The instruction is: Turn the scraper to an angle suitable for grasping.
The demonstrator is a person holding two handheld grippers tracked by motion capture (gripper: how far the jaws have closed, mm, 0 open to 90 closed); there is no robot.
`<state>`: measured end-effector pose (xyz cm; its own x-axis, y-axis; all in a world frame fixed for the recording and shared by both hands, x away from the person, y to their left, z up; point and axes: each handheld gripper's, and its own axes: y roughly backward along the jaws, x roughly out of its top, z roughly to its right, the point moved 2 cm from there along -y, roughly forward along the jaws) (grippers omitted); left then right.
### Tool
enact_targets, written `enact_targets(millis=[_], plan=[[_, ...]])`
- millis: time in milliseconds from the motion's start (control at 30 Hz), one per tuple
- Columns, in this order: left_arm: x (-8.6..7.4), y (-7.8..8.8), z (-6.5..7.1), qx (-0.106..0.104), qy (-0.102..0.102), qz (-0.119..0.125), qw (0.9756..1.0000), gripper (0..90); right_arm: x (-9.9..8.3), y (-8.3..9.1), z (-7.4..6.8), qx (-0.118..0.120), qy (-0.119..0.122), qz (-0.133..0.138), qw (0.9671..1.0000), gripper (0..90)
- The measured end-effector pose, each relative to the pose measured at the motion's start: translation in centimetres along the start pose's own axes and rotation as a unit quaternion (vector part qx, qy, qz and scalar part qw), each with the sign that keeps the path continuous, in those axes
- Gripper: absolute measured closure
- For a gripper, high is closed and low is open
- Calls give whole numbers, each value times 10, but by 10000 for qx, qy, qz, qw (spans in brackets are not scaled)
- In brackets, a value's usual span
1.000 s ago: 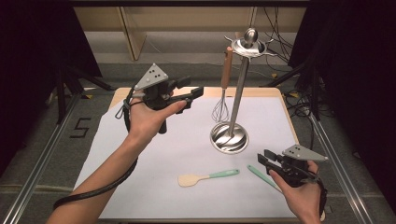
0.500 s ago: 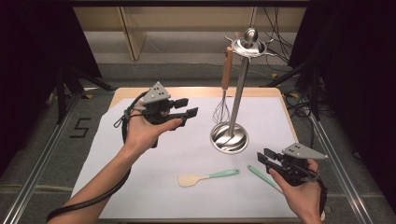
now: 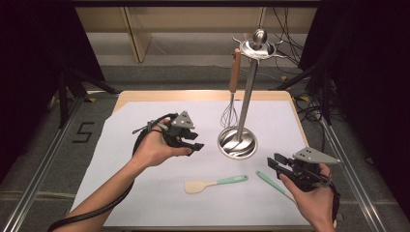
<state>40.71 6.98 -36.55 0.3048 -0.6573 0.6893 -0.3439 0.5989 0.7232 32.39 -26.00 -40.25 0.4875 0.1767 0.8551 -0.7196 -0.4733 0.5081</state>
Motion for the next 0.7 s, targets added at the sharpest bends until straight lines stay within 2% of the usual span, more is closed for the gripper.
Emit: enact_targets(millis=[33, 67, 100, 133, 167, 200, 233, 267, 333, 367, 433, 467, 500, 533, 567, 600, 633, 667, 700], plan=[[-2, -3, 1, -65, -89, -182, 9998, 563, 0, 0, -1, -36, 16, 6, 10000, 666], [-3, -6, 2, -99, -121, -253, 9996, 564, -1, 0, -4, 31, -130, -22, 9999, 665], [-4, -8, 3, -157, -207, -410, 9988, 569, -2, 0, -5, 40, -149, -45, 9999, 663], [-7, -13, 6, -269, -222, -567, 9978, 576, -2, 1, -5, -9, -114, -107, 9999, 662], [-8, -17, 8, -281, -197, -606, 9976, 581, -2, 1, -6, -2, -184, -117, 9998, 662], [-8, -17, 8, -281, -197, -606, 9976, 584, -2, 1, -6, -2, -184, -117, 9998, 662], [-11, -23, 12, -313, -261, -848, 9956, 588, -2, -1, -5, 65, -47, -72, 9999, 662], [-11, -23, 12, -313, -261, -848, 9956, 591, -2, -1, -5, 65, -47, -72, 9999, 662], [-15, -34, 17, -421, -401, -1244, 9905, 593, -2, -2, -6, 29, -10, -124, 9999, 660], [-16, -38, 19, -463, -437, -1357, 9887, 592, -2, -3, -7, 85, -99, -143, 9998, 658], [-16, -46, 21, -536, -634, -1562, 9842, 596, -3, -4, -8, 106, -98, -145, 9998, 656], [-16, -46, 21, -536, -634, -1562, 9842, 598, -3, -4, -8, 108, -107, -148, 9998, 655], [-16, -54, 25, -637, -720, -1694, 9808, 600, -2, -4, -6, 137, 22, -129, 9998, 655], [-16, -54, 25, -637, -720, -1694, 9808, 601, -2, -4, -6, 137, 22, -129, 9998, 655], [-16, -62, 29, -659, -799, -1790, 9784, 602, -2, -4, -5, 145, 18, -125, 9998, 656], [-16, -62, 29, -659, -799, -1790, 9784, 602, -2, -4, -5, 145, 18, -125, 9998, 656], [-16, -69, 33, -665, -875, -1867, 9762, 602, -2, -4, -5, 153, 25, -127, 9998, 655], [-17, -73, 34, -693, -894, -1905, 9752, 601, -2, -3, -5, 161, 5, -130, 9998, 655], [-17, -73, 34, -693, -894, -1905, 9752, 596, -3, -3, -5, 149, -34, -137, 9998, 656]])
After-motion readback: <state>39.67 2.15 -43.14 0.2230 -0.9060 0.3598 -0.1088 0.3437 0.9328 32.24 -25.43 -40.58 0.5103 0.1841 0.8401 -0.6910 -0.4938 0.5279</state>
